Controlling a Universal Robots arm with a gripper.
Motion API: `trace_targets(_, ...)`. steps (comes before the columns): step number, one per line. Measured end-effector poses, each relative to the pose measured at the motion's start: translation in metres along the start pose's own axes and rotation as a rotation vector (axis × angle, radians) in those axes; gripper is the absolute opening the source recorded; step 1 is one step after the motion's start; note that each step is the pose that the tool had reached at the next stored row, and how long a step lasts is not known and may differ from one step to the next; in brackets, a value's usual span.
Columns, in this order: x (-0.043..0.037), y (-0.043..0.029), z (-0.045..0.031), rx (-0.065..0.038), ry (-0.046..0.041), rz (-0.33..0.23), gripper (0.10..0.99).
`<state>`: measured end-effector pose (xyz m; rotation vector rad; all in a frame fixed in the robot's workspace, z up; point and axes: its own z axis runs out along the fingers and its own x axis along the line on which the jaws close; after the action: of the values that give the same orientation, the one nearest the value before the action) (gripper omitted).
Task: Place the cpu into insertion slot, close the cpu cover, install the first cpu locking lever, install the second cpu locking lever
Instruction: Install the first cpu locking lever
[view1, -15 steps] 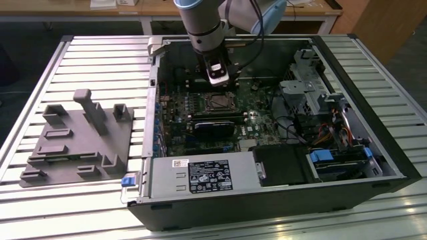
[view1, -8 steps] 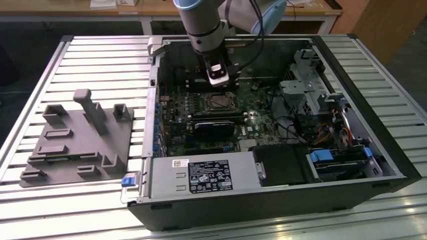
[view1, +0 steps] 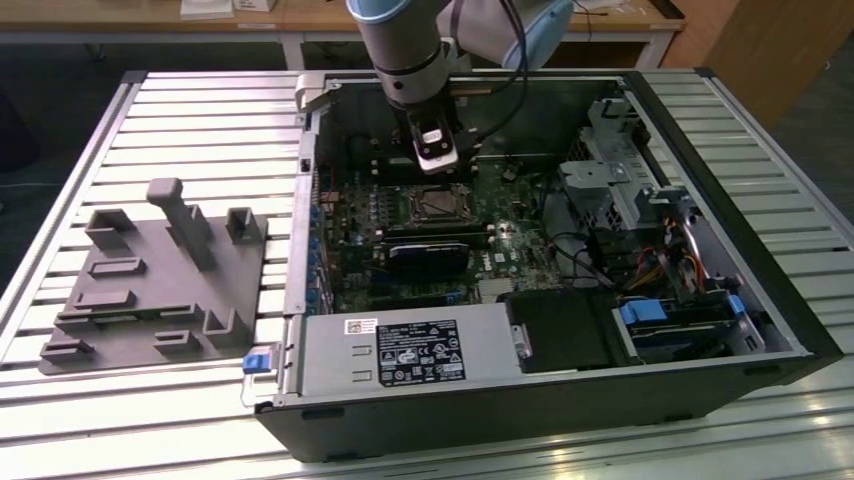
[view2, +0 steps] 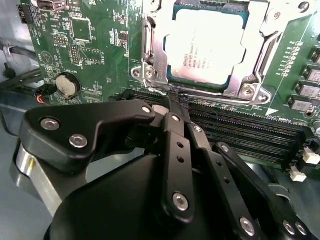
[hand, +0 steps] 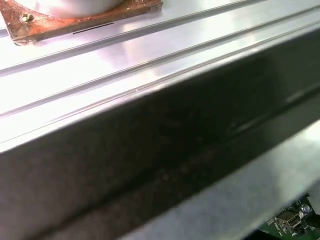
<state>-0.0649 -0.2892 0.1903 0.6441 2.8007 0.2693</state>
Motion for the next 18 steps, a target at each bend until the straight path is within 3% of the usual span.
trace_targets(2,-0.0006,0.0010,-0.0022,-0.002,0.0002,0.000,0.106)
trace_targets(8,-0.0039,0.0044,-0.0180,0.000,0.0000,0.000,0.106)
trace_targets(14,-0.0042,0.0047,-0.0194,0.000,0.0003,0.000,0.106)
trace_targets(15,-0.0043,0.0048,-0.0192,0.002,0.0041,0.000,0.106)
trace_targets(18,-0.0062,0.0055,-0.0183,0.025,0.0443,0.005,0.106)
